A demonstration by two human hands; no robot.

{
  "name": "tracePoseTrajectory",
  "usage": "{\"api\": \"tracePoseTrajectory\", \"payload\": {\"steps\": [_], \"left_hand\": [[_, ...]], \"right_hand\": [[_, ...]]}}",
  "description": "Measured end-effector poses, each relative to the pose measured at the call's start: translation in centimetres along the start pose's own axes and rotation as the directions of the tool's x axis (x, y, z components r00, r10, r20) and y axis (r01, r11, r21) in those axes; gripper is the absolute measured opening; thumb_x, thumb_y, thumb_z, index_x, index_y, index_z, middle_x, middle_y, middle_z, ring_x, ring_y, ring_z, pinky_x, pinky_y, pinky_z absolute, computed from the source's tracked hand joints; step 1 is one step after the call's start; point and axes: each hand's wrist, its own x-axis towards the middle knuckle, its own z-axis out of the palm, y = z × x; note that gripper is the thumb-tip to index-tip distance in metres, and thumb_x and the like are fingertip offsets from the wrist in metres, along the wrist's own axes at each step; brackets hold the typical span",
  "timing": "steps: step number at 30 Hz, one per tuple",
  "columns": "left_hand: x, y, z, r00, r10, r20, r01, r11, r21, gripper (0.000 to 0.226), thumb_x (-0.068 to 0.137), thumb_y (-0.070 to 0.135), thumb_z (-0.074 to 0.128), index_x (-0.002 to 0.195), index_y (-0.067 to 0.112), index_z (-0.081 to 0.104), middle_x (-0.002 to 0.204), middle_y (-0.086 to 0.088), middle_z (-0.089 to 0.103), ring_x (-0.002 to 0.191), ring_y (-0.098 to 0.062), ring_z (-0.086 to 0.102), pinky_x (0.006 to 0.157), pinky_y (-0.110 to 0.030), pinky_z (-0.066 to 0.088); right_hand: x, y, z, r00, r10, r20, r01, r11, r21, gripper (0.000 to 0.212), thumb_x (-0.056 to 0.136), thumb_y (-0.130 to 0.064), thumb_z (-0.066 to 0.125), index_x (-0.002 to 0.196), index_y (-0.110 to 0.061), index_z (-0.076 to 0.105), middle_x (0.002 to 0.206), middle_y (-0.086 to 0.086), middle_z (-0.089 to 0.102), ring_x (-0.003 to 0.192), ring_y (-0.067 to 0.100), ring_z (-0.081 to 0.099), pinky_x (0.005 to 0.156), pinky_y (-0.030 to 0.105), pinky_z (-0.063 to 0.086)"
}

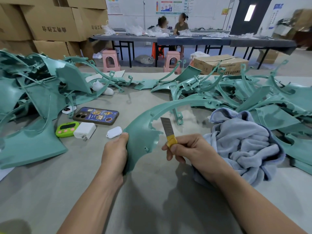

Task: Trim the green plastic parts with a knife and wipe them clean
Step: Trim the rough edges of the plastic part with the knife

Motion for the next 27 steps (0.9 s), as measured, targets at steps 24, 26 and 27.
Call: {"api": "tracePoseTrajectory", "payload": {"steps": [24, 26, 27], "left_hand": [[-0.13, 0.09, 0.19, 0.996, -0.09, -0.009, 0.089, 0.996, -0.031, 0.032, 0.089, 0.04, 0.062, 0.089, 0.011, 0.076, 0.088, -0.017, 0.076, 0.077, -0.034, 0.073, 0.079, -0.056, 0.058], [-0.02, -0.09, 0.25, 0.996, -0.092, -0.006, 0.092, 0.996, -0.015, 0.033, 0.089, 0.04, 0.063, 0.072, 0.013, 0.072, 0.066, -0.01, 0.067, 0.052, -0.023, 0.061, 0.058, -0.038, 0.054], [0.05, -0.16, 0.21, 0.996, -0.089, -0.008, 0.089, 0.996, -0.011, 0.035, 0.09, 0.039, 0.064, 0.065, 0.014, 0.07, 0.058, -0.006, 0.061, 0.045, -0.019, 0.054, 0.054, -0.03, 0.046]], "right_hand": [[0.0, 0.71, 0.45, 0.995, -0.056, -0.084, 0.033, 0.966, -0.258, 0.018, 0.096, -0.01, 0.067, 0.087, -0.014, 0.082, 0.061, 0.004, 0.066, 0.052, 0.018, 0.038, 0.05, 0.035, 0.03], [0.08, 0.63, 0.6, 0.996, -0.048, -0.07, 0.027, 0.964, -0.264, 0.018, 0.096, -0.009, 0.068, 0.085, -0.015, 0.082, 0.07, 0.002, 0.073, 0.053, 0.017, 0.042, 0.052, 0.033, 0.034], [0.0, 0.49, 0.62, 0.999, -0.03, -0.035, 0.019, 0.96, -0.28, 0.02, 0.095, -0.01, 0.07, 0.085, -0.021, 0.083, 0.075, 0.005, 0.075, 0.055, 0.014, 0.046, 0.054, 0.029, 0.038]]}}
